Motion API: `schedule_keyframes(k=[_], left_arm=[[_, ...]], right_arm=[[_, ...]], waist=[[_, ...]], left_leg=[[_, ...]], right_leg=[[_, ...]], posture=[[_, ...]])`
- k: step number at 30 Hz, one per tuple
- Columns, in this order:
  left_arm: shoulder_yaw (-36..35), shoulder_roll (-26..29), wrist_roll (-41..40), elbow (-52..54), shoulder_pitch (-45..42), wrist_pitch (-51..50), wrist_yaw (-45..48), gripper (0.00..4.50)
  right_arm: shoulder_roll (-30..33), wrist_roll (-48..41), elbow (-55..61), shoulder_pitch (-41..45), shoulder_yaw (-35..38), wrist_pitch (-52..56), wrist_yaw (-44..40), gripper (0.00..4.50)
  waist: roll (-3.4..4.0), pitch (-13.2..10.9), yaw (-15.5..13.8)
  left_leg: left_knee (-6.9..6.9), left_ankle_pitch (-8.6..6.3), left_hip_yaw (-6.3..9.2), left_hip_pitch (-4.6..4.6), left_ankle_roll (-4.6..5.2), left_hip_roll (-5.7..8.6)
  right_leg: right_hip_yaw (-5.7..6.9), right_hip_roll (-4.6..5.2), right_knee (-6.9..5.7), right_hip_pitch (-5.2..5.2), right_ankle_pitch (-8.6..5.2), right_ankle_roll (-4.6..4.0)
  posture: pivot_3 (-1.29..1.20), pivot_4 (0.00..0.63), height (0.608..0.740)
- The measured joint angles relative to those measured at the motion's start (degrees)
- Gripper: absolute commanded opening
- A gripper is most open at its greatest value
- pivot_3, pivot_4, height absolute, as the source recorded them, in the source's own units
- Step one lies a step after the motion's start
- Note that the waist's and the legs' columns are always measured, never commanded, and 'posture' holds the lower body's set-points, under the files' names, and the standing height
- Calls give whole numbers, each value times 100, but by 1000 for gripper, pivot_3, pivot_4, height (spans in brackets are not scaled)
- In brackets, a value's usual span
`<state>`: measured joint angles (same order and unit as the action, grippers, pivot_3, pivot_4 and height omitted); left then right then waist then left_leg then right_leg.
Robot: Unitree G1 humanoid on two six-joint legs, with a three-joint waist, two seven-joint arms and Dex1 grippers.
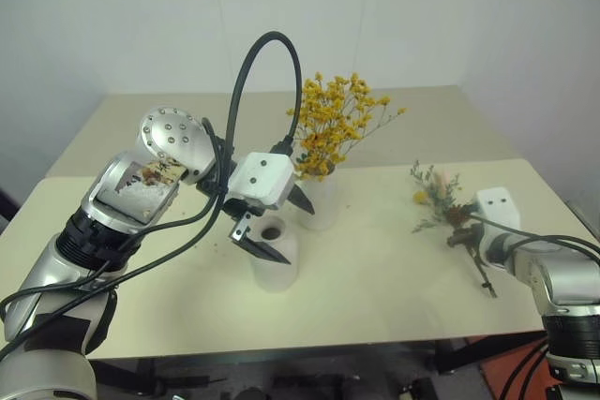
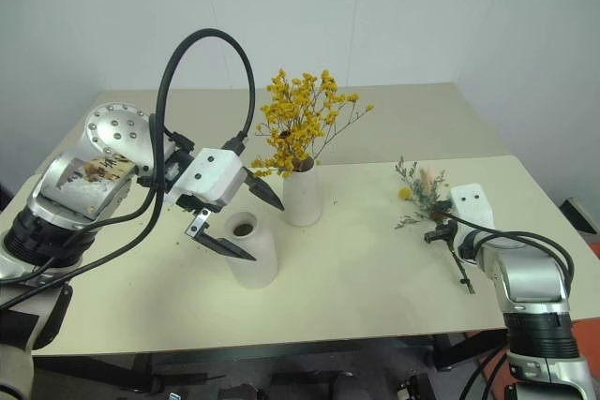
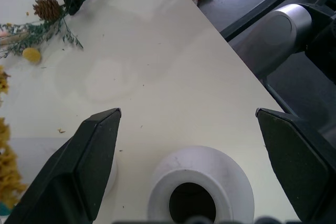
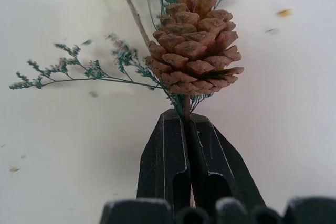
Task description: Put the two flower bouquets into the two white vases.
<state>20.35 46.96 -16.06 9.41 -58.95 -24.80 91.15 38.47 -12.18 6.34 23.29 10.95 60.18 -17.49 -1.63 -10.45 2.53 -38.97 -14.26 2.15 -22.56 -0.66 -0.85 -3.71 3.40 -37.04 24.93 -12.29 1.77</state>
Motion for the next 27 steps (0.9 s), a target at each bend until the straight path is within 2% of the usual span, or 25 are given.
schedule_keyframes(k=[7,8,10,14,18,23,27], left_arm=[[-477,204,-346,19,180,-258,-37,4500],[-522,252,-361,39,210,-281,-40,4500],[-620,414,-443,167,316,-360,-43,4500],[-875,620,-629,280,493,-427,-44,4500],[-1124,1093,-676,189,793,-395,29,4500],[-1246,1445,-646,-198,1106,-130,110,4500],[-1305,1575,-682,-475,1217,78,113,4500]], right_arm=[[-1054,253,1785,-441,1135,-864,1170,24],[-1265,171,2089,-489,1333,-1089,1222,24],[-2071,-350,3095,-736,1719,-1862,1208,24],[-2469,-1131,4052,-1072,1701,-2682,837,24],[-2596,-2296,4465,-1029,1539,-2885,595,24],[-2409,-3369,4480,-700,1162,-2997,278,24],[-2410,-3720,4170,-498,528,-3096,-156,24]], waist=[[1,0,34],[1,0,24],[2,1,10],[2,1,13],[3,1,63],[1,1,90],[1,1,93]], left_leg=[[4,0,-5,2,0,-2],[5,0,-4,3,0,-2],[9,-1,-3,3,2,-7],[3,-1,-9,5,2,-5],[9,-1,-14,29,2,-8],[9,-1,-12,51,2,-12],[9,-2,-12,56,3,-12]], right_leg=[[-10,-4,-5,8,-1,1],[-9,-4,-5,8,-1,1],[-8,-8,-5,8,-2,3],[-9,-2,-2,4,0,5],[-15,-6,-7,-9,0,3],[-10,-8,1,-40,-18,31],[-8,-7,4,-48,-24,40]], posture=[[0,150,740],[0,150,740],[0,150,740],[0,150,740],[0,150,740],[0,150,740],[0,150,740]])
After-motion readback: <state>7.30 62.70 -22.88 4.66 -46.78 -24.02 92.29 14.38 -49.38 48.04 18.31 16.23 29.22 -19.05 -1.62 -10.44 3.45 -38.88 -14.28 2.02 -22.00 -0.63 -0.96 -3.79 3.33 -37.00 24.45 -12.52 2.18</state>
